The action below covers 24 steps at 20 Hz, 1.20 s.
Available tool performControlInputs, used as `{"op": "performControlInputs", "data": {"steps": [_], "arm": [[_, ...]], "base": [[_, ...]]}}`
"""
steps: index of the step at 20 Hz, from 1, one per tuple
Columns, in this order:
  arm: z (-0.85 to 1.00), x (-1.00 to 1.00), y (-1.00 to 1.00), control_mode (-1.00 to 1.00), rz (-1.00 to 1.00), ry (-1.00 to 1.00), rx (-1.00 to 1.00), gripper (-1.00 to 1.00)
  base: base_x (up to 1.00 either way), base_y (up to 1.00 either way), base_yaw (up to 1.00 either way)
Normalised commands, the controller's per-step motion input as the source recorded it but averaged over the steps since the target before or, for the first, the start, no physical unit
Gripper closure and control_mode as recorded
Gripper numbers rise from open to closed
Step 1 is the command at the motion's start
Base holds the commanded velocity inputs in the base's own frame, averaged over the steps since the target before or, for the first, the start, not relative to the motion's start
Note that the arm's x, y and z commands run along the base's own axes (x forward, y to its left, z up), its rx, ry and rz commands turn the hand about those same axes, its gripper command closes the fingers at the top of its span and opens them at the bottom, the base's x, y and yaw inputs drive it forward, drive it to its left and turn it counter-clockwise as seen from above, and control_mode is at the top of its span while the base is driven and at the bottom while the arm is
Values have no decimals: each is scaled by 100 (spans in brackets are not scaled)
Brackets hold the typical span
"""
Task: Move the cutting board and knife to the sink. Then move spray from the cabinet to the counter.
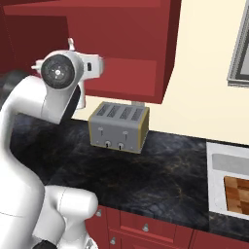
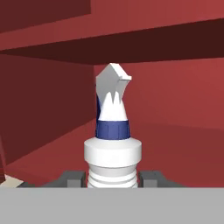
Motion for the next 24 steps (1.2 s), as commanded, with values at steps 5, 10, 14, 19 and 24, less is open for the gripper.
{"op": "performControlInputs", "data": {"steps": [5, 10, 14, 19, 24], "arm": [[0, -100, -49, -100, -2, -1, 0, 100], [-2, -98, -41, -100, 0, -16, 0, 100], [-5, -72, -33, -100, 0, -13, 0, 100], [-20, -57, -35, -100, 0, -11, 0, 100], [-38, -35, -35, -100, 0, -15, 0, 100]], "base": [[0, 0, 0], [0, 0, 0], [0, 0, 0], [0, 0, 0], [0, 0, 0]]}}
